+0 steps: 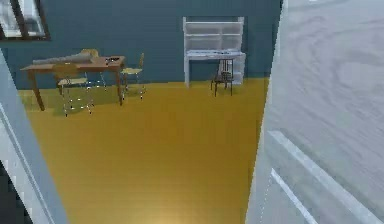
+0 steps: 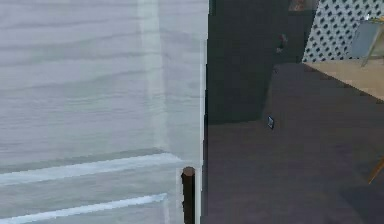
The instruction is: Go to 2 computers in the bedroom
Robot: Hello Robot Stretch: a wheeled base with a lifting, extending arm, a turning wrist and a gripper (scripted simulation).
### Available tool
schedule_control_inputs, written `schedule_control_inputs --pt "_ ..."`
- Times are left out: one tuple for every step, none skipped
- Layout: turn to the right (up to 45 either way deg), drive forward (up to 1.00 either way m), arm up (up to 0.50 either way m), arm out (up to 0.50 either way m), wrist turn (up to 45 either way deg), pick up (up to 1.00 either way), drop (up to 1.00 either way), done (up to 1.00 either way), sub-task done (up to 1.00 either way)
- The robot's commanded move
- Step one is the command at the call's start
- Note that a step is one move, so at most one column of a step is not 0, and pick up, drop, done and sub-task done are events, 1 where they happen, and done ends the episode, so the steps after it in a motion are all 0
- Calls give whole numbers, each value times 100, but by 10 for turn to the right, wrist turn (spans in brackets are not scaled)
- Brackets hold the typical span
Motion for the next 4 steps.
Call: schedule_control_inputs --pt "0 100 0 0 0 0 0 0 0" --pt "0 100 0 0 0 0 0 0 0" --pt "0 100 0 0 0 0 0 0 0" --pt "0 100 0 0 0 0 0 0 0"
